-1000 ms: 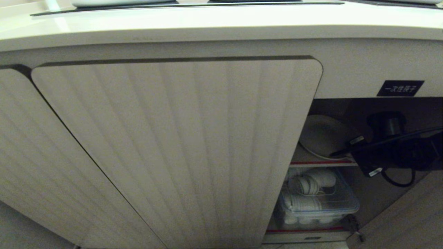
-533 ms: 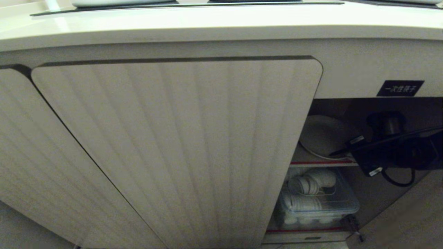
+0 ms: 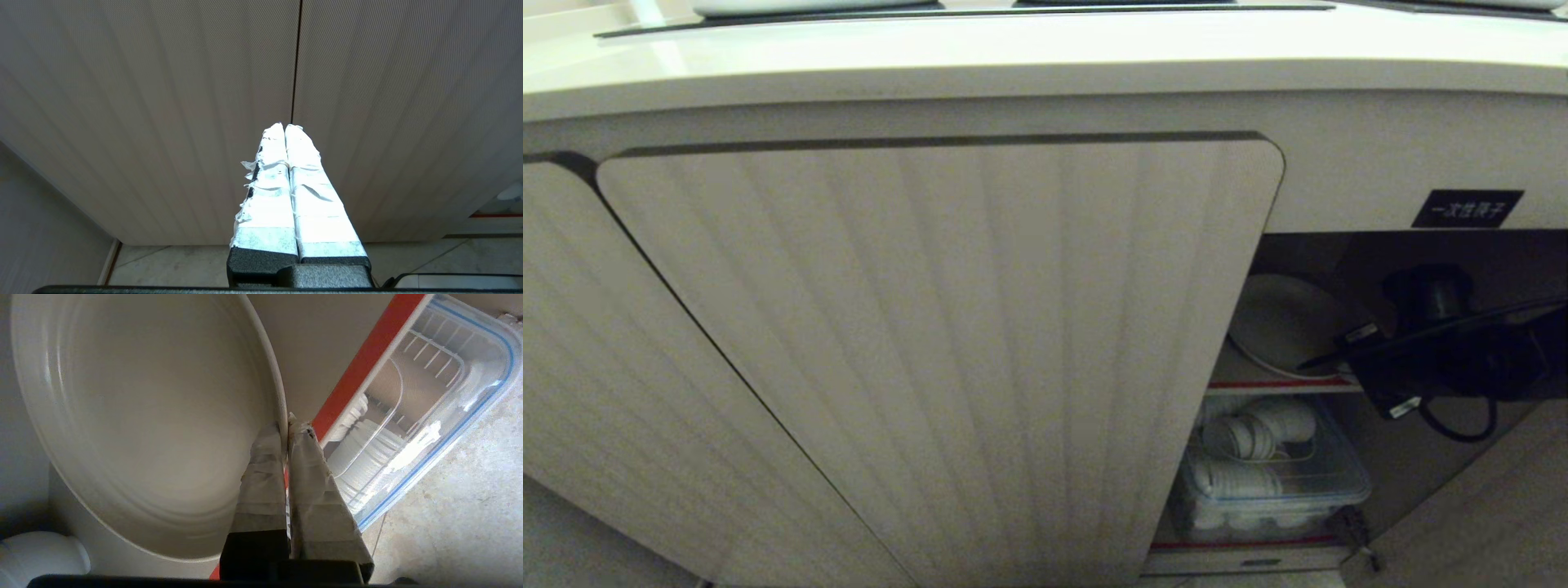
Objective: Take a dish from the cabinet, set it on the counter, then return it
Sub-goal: Put it back into the cabinet
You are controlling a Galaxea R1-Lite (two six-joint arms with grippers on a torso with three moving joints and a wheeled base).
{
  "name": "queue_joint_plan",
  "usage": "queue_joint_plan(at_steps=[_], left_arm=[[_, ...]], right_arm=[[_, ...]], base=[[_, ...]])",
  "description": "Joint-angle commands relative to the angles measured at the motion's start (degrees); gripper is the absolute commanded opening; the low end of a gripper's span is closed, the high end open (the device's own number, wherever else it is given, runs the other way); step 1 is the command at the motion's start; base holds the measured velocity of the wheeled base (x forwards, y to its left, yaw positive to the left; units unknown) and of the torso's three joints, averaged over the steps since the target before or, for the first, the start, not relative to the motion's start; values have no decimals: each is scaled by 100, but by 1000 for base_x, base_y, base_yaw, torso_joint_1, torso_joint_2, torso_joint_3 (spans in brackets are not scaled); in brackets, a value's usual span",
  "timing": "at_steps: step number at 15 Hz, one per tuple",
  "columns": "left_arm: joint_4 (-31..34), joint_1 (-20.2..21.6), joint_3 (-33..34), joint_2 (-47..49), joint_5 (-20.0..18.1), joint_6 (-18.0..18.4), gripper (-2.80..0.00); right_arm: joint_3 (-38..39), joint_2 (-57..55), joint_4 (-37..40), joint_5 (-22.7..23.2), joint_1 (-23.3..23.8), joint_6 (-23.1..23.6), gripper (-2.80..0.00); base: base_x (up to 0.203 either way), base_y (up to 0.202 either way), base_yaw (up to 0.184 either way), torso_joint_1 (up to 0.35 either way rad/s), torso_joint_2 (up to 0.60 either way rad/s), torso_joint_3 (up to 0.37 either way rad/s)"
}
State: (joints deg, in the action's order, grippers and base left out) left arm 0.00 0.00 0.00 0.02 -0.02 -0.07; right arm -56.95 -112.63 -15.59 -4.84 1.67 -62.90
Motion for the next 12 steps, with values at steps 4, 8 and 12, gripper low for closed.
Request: queue_joint_plan(at_steps=[4,8,12], left_arm=[[0,0,0,-2,2,-1,-280],[0,0,0,-2,2,-1,-280],[0,0,0,-2,2,-1,-280]], right_arm=[[-119,-57,12,18,0,-38,-280],[-141,-57,12,9,0,-29,-280],[-133,-59,19,1,0,-38,-280]], base=[[0,0,0,0,0,0],[0,0,0,0,0,0],[0,0,0,0,0,0]])
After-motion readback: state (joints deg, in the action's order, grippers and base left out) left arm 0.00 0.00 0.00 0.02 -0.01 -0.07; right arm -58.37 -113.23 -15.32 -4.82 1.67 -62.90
